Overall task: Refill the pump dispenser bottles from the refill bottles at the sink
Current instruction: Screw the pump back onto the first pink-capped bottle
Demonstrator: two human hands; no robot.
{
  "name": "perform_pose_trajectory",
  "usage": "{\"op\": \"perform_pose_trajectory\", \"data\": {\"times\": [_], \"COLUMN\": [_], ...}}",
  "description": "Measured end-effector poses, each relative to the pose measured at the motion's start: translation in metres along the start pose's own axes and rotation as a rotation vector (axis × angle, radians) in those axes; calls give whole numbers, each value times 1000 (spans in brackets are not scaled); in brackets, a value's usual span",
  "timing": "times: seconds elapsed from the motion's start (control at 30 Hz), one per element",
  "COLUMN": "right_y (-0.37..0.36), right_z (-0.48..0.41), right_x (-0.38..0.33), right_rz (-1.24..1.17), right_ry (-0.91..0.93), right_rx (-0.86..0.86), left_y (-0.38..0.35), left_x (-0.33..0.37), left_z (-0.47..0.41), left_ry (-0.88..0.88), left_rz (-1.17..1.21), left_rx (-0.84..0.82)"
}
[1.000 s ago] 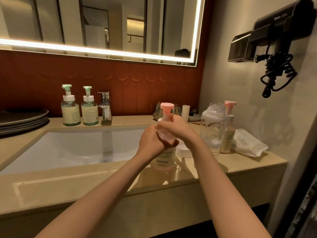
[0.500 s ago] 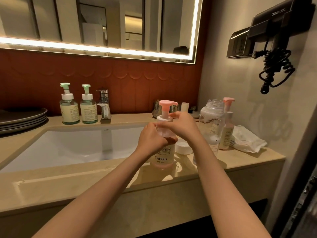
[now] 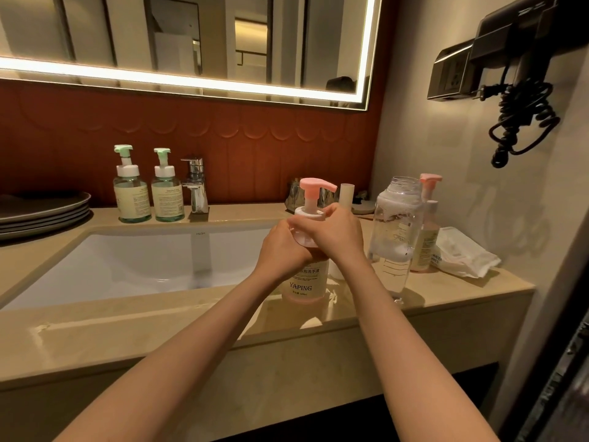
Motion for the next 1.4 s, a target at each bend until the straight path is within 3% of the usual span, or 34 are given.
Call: {"op": "perform_pose_trajectory", "data": {"times": [0.27,0.53,0.7,0.87,0.97,1.07,1.17,1.23,1.33,1.4], "right_y": [-14,-16,-13,-13,-21,-29,-29,-34,-66,-90], "right_z": [-4,-3,0,-3,-13,-23,-34,-41,-41,-45], "right_x": [0,4,-1,-9,-20,-32,-29,-16,-4,-3], "right_rz": [-345,-169,-128,-58,-45,-190,-299,-241,-27,-10], "right_ry": [-70,-137,-132,-93,-70,-50,-76,-110,-97,-82], "right_rx": [-362,65,129,121,1,-196,-231,-276,-529,-589], "left_y": [-1,-7,-7,-1,13,34,55,67,80,82], "left_x": [-3,-6,-8,-12,-13,-13,-20,-27,-37,-42], "left_z": [2,8,10,4,-5,-18,-32,-40,-52,-61], "left_ry": [14,87,98,108,102,91,97,114,131,135], "left_rz": [130,123,114,102,120,136,168,152,143,142], "left_rx": [-94,133,255,210,178,183,197,195,198,198]}}
Point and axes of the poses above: each hand's wrist, its own z-axis away from the middle knuckle, its own y-axis out of the back of the hand, x = y × z, the point moved 5 cm from there along -z, towards the middle knuckle, and after that the axes turned 2 degrees about -y, right-handed, at the moved point
